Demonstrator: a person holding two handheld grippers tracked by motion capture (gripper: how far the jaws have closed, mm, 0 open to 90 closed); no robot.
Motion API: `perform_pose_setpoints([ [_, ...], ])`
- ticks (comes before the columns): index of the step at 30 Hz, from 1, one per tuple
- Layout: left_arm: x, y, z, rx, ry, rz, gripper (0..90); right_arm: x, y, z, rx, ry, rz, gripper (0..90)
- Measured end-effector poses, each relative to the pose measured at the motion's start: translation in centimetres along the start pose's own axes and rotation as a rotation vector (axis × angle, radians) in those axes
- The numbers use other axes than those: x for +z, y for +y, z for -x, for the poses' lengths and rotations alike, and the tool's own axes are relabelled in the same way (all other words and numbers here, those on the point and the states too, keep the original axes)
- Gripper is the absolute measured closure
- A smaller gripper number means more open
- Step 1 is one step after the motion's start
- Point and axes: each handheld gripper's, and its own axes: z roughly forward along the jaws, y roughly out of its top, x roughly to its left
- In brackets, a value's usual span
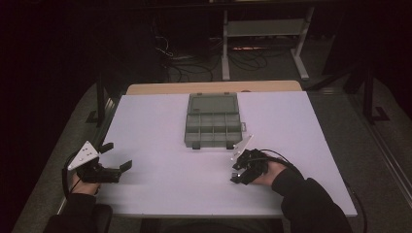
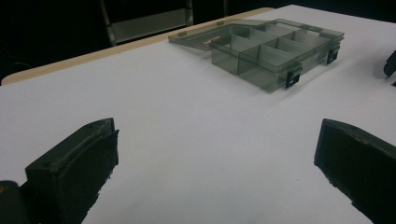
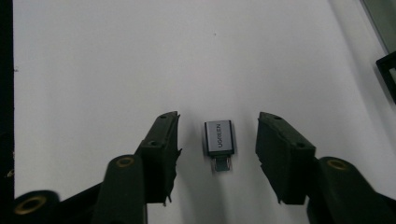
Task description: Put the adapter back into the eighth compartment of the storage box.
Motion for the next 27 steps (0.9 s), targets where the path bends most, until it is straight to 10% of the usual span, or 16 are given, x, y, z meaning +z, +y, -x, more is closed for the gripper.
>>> perform_pose_setpoints([
  [16, 0.00, -0.01, -0.01, 0.000, 0.000, 0.000, 0.0, 0.20, 0.21, -0.16, -0.029, -0.022, -0.015, 73.4],
  [27, 0.01, -0.01, -0.02, -0.001, -0.002, 0.001, 0.0, 0.19, 0.46, 0.21, 0.000, -0.008, -0.020, 74.6],
])
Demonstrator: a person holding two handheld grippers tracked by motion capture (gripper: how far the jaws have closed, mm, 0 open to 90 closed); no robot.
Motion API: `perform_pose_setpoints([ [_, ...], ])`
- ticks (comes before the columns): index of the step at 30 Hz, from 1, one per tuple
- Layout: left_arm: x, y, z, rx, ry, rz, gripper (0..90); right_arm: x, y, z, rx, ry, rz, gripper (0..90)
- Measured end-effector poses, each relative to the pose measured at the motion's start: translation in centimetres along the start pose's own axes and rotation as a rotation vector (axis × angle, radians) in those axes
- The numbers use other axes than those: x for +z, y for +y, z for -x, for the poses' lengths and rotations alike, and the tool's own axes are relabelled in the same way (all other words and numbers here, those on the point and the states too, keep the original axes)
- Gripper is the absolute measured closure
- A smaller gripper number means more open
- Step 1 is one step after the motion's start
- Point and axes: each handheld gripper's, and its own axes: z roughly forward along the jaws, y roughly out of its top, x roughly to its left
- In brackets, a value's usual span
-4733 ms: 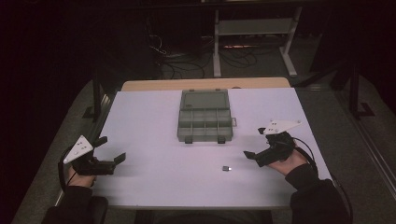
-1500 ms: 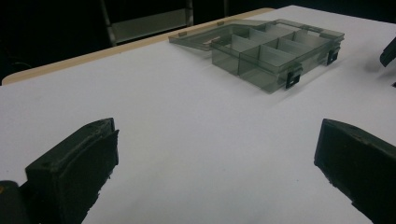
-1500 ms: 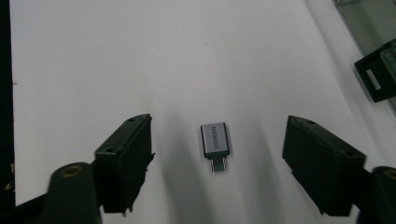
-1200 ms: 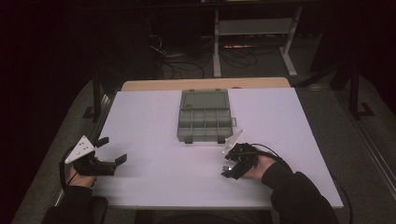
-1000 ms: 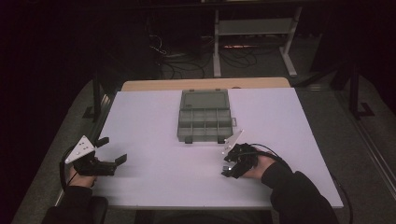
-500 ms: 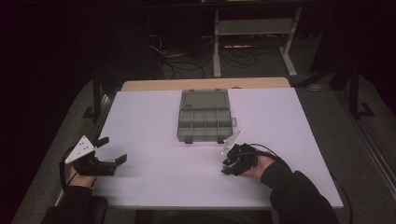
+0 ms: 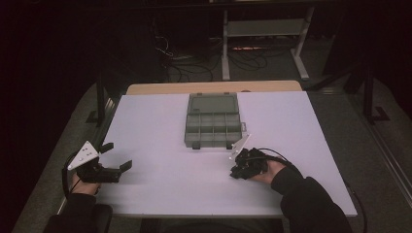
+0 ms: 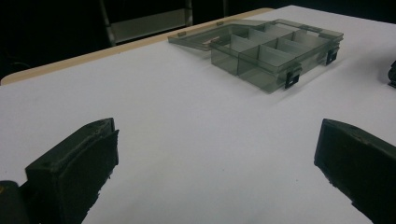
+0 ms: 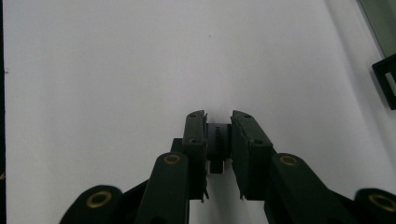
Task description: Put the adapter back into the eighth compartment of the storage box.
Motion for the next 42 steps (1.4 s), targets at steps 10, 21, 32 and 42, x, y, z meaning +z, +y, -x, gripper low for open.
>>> perform_pose_setpoints([
  [10, 0.0, 0.0, 0.0, -0.003, 0.000, 0.001, 0.0, -0.5, 0.5, 0.5, 0.018, -0.005, 0.017, 74.7],
  [21, 0.0, 0.0, 0.0, -0.001, 0.000, -0.002, 0.0, -1.3, 0.7, 1.1, 0.034, -0.010, 0.048, 74.7],
  [32, 0.0, 0.0, -0.1, -0.003, 0.000, -0.001, 0.0, -2.5, 0.8, 1.5, 0.047, -0.030, 0.078, 74.6],
  [42, 0.0, -0.1, -0.1, -0.006, -0.003, 0.000, 0.0, -3.4, 1.4, 1.8, 0.031, -0.059, 0.081, 74.7],
])
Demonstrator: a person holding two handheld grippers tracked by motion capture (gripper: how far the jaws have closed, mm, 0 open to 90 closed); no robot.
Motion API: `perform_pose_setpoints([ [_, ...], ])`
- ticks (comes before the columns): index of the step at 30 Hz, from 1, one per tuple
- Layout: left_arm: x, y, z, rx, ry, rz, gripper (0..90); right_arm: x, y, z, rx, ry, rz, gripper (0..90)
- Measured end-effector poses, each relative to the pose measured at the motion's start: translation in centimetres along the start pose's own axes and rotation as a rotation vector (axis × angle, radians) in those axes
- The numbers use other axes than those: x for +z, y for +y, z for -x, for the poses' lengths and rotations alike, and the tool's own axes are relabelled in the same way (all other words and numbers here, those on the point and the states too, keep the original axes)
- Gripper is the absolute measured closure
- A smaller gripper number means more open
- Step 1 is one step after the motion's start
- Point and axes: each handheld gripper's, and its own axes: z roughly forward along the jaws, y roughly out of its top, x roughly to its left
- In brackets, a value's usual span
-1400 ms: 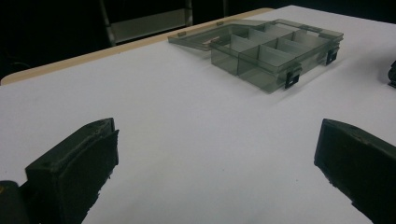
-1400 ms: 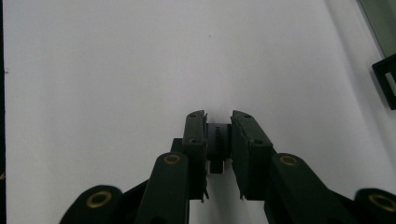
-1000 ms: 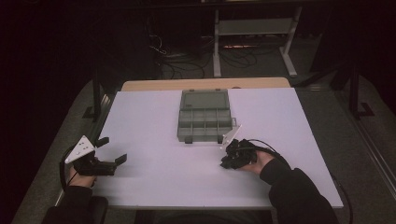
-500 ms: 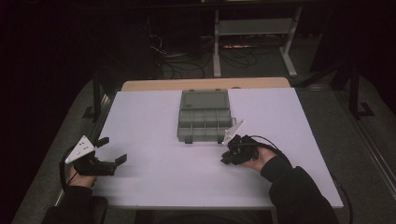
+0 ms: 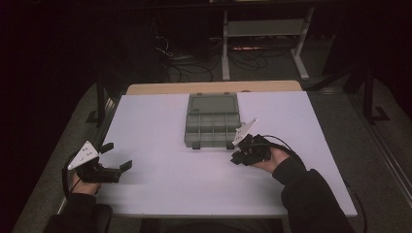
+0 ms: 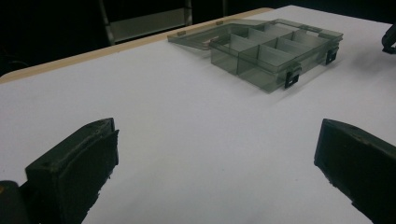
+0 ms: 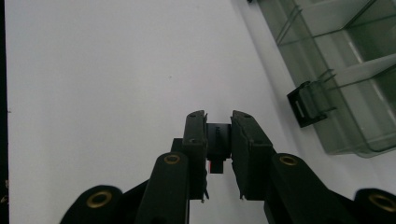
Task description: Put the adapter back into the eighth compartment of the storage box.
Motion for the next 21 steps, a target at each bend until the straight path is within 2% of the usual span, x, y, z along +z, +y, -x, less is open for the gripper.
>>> perform_pose_setpoints([
  [7, 0.0, 0.0, 0.0, 0.002, 0.004, -0.002, 0.0, -1.0, 0.1, 0.2, 0.006, -0.009, 0.011, 74.7],
  [21, 0.0, 0.0, 0.0, 0.001, 0.005, -0.005, 0.0, -1.4, 0.8, 1.3, 0.015, -0.020, 0.022, 74.7],
])
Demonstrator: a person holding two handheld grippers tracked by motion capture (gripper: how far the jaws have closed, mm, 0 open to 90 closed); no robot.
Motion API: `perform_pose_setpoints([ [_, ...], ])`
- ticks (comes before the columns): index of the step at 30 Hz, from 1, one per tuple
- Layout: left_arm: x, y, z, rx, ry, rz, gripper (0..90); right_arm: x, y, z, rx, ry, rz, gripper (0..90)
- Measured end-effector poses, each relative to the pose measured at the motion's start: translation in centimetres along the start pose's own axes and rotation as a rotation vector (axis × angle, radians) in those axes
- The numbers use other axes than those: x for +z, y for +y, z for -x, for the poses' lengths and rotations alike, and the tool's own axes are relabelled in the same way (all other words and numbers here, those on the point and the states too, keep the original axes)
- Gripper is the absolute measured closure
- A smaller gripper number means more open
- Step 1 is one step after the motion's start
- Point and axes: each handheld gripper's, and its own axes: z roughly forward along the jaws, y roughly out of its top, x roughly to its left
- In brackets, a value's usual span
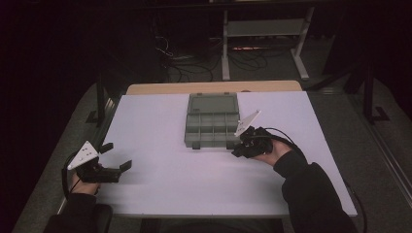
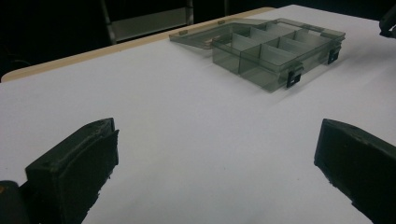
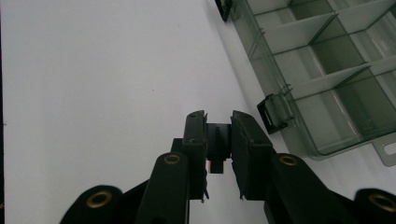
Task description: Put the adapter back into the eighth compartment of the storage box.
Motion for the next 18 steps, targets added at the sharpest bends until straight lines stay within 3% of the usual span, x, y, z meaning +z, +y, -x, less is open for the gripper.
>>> perform_pose_setpoints([
  [18, 0.0, 0.0, 0.0, -0.002, 0.002, -0.004, 0.0, -0.8, 1.0, 1.6, 0.000, -0.023, -0.005, 74.6],
])
